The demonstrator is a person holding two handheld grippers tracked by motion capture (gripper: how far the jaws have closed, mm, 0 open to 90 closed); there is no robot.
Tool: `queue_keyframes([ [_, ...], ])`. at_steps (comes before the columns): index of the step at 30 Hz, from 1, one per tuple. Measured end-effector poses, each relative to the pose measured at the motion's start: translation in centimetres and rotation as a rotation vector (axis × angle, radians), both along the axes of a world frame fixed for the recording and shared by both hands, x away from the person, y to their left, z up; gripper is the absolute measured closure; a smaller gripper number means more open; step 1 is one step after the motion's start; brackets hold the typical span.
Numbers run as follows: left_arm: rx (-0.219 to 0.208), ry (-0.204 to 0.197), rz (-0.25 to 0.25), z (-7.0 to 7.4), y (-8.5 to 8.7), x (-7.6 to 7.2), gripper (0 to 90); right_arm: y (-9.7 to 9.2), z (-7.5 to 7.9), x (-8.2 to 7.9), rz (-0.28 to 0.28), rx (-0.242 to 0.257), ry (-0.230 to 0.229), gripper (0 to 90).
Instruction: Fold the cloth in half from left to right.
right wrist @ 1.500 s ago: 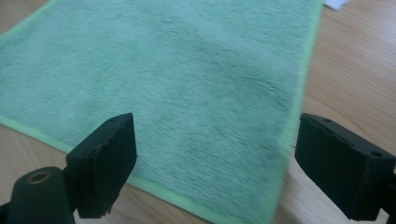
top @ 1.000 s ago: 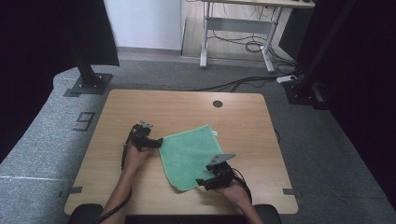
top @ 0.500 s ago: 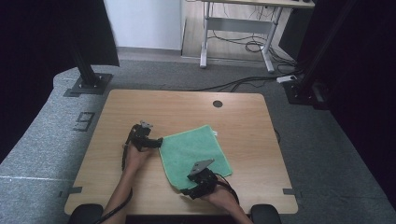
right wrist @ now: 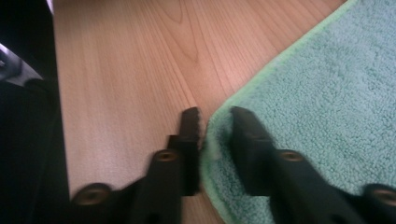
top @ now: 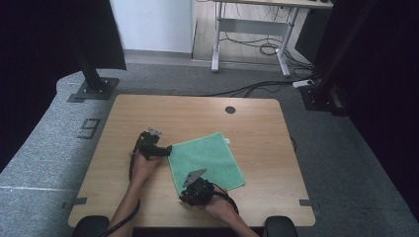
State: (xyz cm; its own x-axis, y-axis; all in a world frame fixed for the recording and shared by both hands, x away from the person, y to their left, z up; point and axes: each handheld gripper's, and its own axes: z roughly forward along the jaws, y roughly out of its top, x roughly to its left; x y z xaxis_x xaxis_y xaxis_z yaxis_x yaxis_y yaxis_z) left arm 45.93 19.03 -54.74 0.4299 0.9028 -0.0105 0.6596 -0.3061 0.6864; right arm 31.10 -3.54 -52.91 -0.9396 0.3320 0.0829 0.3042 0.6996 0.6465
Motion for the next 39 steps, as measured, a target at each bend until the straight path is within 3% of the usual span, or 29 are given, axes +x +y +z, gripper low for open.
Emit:
queue_keyframes([
  [3, -0.006, -0.014, -0.029, 0.1, 0.0, -0.3, 17.7, -0.1, 0.1, -0.1, -0.007, -0.001, -0.010, 85.1],
  [8, -0.022, -0.043, -0.097, 0.1, -0.4, -1.1, 46.1, -0.5, 0.2, 0.0, -0.012, 0.010, -0.003, 86.2],
  [18, -0.043, -0.041, -0.166, 0.2, -1.2, -1.7, 85.0, -0.4, 0.2, -0.1, -0.001, 0.009, -0.008, 86.1],
  [19, -0.058, -0.031, -0.166, 0.2, -1.0, -1.6, 86.0, -0.4, 0.2, -0.1, 0.000, 0.011, -0.009, 86.2],
  [21, -0.133, 0.014, -0.142, 0.2, -0.4, -1.2, 87.5, -0.5, 0.3, -0.1, 0.002, 0.016, -0.012, 86.4],
  [28, -0.147, 0.013, -0.119, 0.8, 0.5, -1.5, 88.7, -0.3, 0.7, -0.2, 0.005, 0.037, -0.012, 86.7],
  [33, -0.185, 0.024, -0.112, 2.1, 1.4, -1.6, 88.7, 0.3, 1.5, -0.6, 0.029, 0.056, -0.031, 86.7],
  [39, -0.208, 0.016, -0.125, 3.6, 0.9, -1.1, 88.4, -0.7, 2.8, -0.7, 0.014, 0.078, -0.062, 86.7],
])
